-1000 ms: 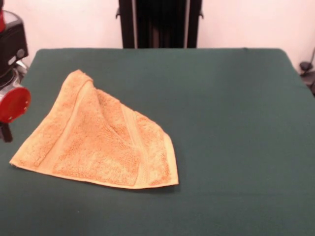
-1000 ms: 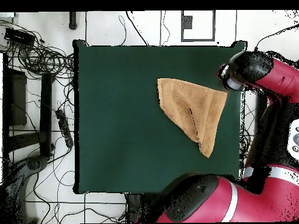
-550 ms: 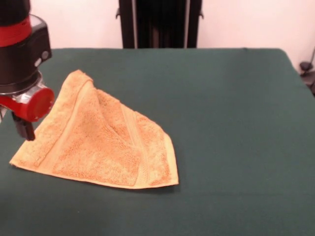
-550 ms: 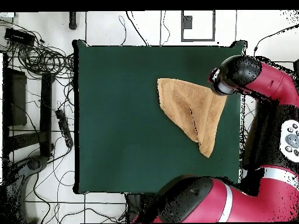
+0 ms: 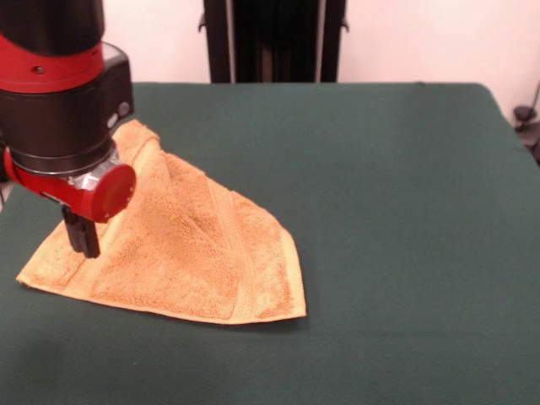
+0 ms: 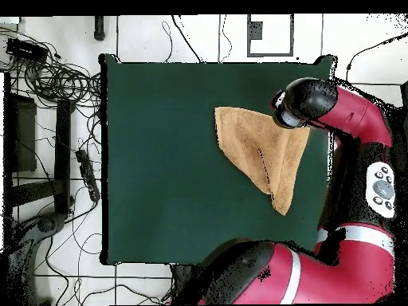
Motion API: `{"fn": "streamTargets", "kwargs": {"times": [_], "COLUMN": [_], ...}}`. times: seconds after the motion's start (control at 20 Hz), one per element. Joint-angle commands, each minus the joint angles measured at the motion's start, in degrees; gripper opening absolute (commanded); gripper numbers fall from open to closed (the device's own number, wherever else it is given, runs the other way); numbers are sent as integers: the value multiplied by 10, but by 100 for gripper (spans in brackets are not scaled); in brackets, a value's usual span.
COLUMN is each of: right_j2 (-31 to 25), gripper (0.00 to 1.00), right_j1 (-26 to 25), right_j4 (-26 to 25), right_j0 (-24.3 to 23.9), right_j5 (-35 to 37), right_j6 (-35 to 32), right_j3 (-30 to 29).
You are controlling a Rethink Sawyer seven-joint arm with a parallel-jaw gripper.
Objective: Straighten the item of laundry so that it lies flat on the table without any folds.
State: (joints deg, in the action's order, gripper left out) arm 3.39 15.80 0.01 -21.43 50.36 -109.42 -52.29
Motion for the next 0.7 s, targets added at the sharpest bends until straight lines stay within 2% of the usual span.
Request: {"fn": "streamTargets", "kwargs": {"times": [0.05,0.4,0.7], "right_j2": [6,8,2], "gripper": [0,0,0], "right_j1": [-23,-20,-22], "right_j4": [61,100,106], "right_j0": [62,65,66], "right_j5": [-32,-29,-40], "right_j6": [-274,-307,-322], "right_j3": [-99,-115,-122]}}
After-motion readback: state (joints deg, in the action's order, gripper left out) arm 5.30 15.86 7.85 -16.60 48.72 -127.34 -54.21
